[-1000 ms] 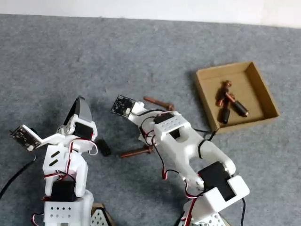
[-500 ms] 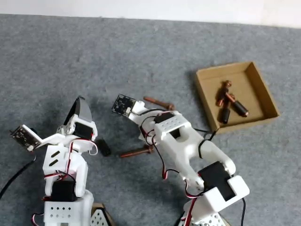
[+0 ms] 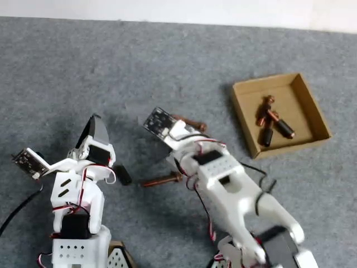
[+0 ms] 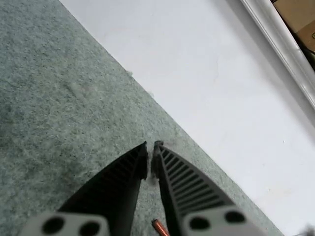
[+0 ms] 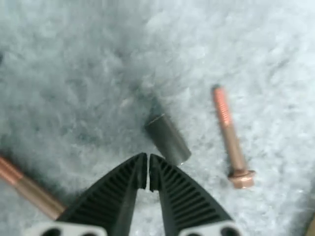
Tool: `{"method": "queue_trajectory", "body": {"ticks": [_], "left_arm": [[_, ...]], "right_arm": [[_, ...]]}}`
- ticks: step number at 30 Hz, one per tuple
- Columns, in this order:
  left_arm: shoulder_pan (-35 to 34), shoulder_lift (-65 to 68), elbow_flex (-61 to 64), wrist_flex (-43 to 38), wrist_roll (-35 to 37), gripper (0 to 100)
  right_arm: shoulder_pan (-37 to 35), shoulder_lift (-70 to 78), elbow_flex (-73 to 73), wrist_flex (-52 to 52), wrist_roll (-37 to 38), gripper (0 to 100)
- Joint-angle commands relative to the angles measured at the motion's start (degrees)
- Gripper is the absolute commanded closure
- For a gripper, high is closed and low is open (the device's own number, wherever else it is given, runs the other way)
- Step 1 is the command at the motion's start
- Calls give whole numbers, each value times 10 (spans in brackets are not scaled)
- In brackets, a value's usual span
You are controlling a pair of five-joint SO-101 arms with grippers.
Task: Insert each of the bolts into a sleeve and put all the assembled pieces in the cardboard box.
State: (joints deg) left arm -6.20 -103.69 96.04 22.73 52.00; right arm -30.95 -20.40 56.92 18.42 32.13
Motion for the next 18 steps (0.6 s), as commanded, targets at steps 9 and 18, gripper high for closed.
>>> {"method": "queue_trajectory", "body": {"ticks": [9,18], "left_arm": [[9,-8,8,-12,4,954],[9,-8,10,-12,3,954]], "right_arm": [[6,21,15,-43,-11,947],[7,129,-152,73,-8,841]]}}
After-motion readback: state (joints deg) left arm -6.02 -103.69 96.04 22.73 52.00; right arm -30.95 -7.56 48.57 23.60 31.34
